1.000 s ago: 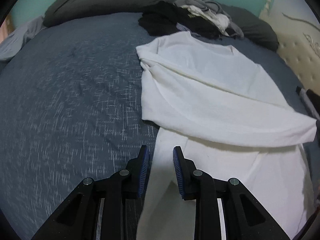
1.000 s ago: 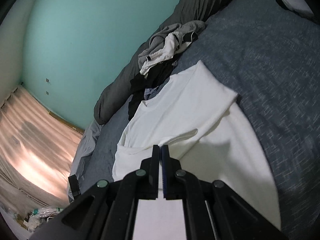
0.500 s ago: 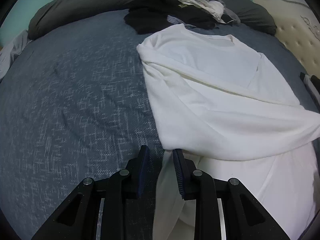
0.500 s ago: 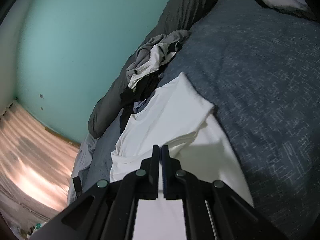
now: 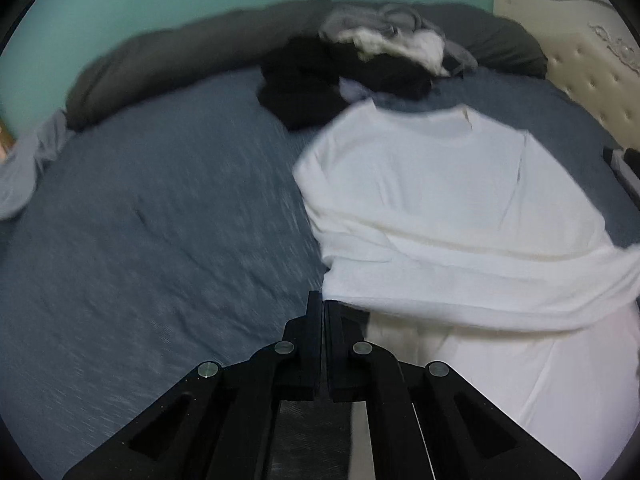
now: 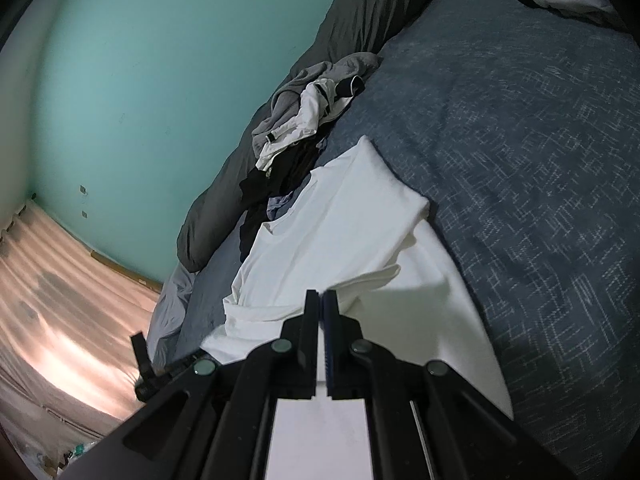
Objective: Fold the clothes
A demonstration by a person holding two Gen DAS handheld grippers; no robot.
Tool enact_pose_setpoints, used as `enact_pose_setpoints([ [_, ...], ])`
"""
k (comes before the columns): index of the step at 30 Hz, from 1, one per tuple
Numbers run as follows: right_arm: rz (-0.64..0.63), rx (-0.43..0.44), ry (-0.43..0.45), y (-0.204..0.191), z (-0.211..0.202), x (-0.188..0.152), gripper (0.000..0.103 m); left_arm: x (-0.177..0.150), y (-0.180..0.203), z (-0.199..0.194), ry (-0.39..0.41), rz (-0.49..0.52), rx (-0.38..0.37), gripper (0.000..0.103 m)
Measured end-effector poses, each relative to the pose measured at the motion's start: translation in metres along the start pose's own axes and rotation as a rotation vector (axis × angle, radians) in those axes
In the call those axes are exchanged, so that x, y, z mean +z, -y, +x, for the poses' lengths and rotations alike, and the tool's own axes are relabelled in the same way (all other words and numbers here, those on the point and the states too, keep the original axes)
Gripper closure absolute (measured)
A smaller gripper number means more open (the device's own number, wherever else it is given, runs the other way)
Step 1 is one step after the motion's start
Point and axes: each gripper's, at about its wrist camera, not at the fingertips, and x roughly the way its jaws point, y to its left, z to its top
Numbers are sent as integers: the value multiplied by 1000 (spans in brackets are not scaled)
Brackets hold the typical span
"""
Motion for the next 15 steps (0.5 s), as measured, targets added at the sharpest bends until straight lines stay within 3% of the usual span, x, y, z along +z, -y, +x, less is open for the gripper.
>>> enact_pose_setpoints([
  [9, 9, 3, -8, 2, 2, -3, 101, 42, -13, -30, 65, -42, -7, 102],
  [15, -12, 13, -70, -5, 17, -14, 101, 38, -19, -5, -13, -70, 24, 102],
])
